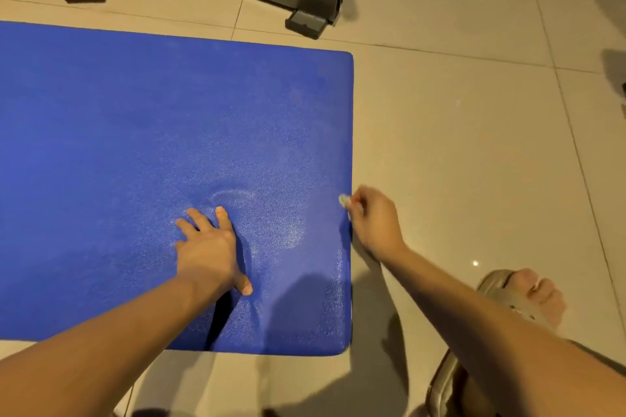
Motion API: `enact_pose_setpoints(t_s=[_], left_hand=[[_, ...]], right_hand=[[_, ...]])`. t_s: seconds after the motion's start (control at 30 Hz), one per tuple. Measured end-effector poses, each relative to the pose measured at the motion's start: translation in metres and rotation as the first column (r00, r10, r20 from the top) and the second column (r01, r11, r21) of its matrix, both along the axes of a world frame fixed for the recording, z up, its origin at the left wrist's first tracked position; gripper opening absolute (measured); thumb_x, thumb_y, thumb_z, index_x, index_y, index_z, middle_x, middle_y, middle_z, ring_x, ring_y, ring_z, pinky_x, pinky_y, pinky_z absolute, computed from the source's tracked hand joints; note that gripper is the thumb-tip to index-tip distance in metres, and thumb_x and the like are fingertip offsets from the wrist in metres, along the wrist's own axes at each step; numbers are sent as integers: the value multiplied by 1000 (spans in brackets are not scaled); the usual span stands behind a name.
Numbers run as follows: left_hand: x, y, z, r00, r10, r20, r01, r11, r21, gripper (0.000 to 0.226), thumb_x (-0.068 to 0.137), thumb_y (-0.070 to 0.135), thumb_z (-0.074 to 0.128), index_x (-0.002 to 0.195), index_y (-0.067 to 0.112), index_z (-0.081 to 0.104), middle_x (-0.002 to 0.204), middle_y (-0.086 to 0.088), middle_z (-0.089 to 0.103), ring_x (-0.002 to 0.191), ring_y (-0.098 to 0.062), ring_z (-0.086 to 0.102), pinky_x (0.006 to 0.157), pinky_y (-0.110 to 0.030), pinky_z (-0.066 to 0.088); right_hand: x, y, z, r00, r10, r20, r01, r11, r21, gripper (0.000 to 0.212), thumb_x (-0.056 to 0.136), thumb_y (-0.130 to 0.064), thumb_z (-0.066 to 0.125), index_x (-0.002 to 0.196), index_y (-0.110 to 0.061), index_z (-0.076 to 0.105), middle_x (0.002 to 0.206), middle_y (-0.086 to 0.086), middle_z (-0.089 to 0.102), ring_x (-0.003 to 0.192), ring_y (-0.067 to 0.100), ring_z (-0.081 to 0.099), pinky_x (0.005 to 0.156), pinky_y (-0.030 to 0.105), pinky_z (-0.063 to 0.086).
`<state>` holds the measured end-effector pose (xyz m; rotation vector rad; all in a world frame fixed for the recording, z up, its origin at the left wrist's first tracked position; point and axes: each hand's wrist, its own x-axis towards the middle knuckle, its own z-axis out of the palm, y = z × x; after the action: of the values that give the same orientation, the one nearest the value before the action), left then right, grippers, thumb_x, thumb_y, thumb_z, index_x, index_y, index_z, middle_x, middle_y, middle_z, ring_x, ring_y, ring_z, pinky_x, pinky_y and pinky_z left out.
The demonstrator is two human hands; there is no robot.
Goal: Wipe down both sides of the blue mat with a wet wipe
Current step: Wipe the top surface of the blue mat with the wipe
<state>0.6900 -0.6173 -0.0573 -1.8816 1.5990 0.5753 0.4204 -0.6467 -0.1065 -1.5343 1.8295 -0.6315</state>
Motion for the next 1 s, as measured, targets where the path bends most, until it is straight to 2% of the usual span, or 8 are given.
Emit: enact_pose_setpoints(t_s=[0.13,0.3,0.43,0.57,0.67,0.73,0.83,1.0], left_hand=[[-2,0,0,1000,9,4,-9,1000,5,166,44,67,92,157,5,-13,156,-39,-4,146,-59,5,110,-58,40],[0,1,0,1000,2,-4,-2,1000,-9,165,44,68,91,157,6,-12,157,-39,-3,146,-58,5,111,-57,39],[1,2,-1,1000,-6,-12,6,1000,-16,165,44,69,91,157,7,-12,158,-38,-3,146,-58,5,111,-57,38],[1,2,-1,1000,5,-18,-5,1000,-6,165,46,66,92,157,5,-14,158,-40,-5,146,-59,3,112,-59,38],[1,1,-1,1000,4,-9,-4,1000,-2,164,47,66,92,157,4,-14,158,-40,-6,146,-60,3,111,-60,37],[1,1,-1,1000,1,-8,-1,1000,1,165,47,67,91,156,4,-15,158,-40,-6,146,-60,4,111,-60,37],[2,3,-3,1000,-9,-9,9,1000,-18,165,45,69,90,157,5,-13,158,-40,-4,146,-59,5,110,-58,39],[2,3,-4,1000,-17,-4,17,999,-27,165,45,70,90,157,5,-12,157,-40,-2,146,-59,7,109,-58,40]], right_hand=[[-8,37,-9,998,64,7,-64,997,52,25,100,-30,58,77,-20,56,73,-5,59,67,12,54,59,33,41],[10,-56,-4,986,-143,87,145,989,-25,20,92,-24,71,87,-9,59,74,2,63,67,15,56,61,28,40],[21,-93,-1,981,-196,13,195,980,35,17,92,-20,71,83,-6,66,76,-1,63,74,20,58,60,24,38],[40,-35,8,992,-21,-127,24,1000,17,30,97,-23,63,70,-10,60,73,6,58,71,32,58,62,30,29],[41,12,15,974,171,-150,-169,985,22,18,99,-15,54,95,-10,70,97,8,55,84,29,59,71,26,34],[33,5,14,943,266,-199,-270,963,9,18,98,-14,55,101,-10,72,97,8,57,88,30,60,73,28,36],[25,-45,13,914,268,-305,-289,957,-25,14,95,-12,57,91,-10,70,93,11,62,87,36,61,71,33,37],[28,-107,17,937,163,-310,-188,981,-52,11,93,-15,62,99,-6,63,94,16,65,85,36,60,69,37,42]])
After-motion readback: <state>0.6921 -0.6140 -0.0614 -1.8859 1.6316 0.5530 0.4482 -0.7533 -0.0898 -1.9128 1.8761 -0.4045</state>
